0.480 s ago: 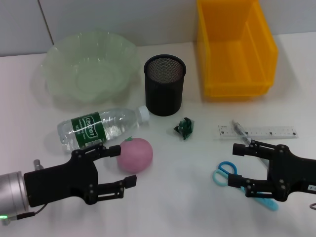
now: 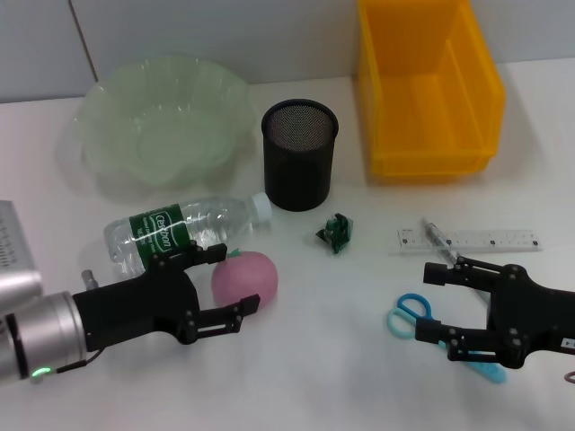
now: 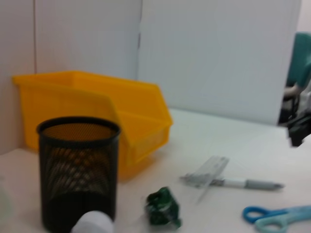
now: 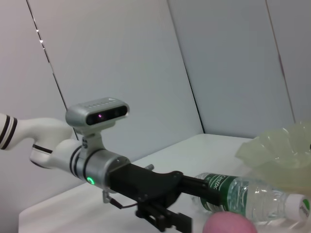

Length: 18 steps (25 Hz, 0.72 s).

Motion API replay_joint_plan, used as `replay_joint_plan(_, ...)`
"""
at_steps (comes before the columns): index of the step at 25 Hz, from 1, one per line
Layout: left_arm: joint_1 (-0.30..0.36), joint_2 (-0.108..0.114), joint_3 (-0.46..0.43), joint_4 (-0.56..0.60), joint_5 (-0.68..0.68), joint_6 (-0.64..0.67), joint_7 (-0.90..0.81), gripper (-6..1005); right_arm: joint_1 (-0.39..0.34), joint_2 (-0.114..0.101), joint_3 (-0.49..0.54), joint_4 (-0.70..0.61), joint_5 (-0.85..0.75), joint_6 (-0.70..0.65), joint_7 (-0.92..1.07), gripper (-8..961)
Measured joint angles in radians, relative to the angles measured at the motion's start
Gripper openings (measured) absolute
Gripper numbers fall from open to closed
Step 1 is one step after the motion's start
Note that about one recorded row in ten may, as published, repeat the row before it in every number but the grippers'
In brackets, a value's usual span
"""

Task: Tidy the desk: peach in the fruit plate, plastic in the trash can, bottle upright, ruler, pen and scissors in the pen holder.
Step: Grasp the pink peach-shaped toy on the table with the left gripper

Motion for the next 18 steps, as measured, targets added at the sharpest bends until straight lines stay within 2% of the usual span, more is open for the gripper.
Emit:
replay_joint_plan(3, -0.022, -0.013, 0.026, -0.018, -0.003, -0.095, 0.047, 864, 0.002, 0.000, 0.000, 0.000, -0.004, 0.000, 0.003, 806)
replay_joint_plan(6, -0.028, -0.014, 0.040, -0.021, -0.005, -0.119, 0.047, 863, 0.003, 0.000, 0.000, 0.000, -0.005, 0.000, 0.005, 805)
replay_joint_plan(9, -0.040, -0.016, 0.097, -0.028, -0.009, -0.200, 0.039, 863, 0.003, 0.000, 0.000, 0.000, -0.005, 0.002, 0.005, 805)
replay_joint_plan(18, -0.038, -0.017, 0.111, -0.034, -0.037, -0.221, 0.045, 841, 0.004, 0.000, -0.011, 0.001, -0.006, 0.007, 0.007, 806)
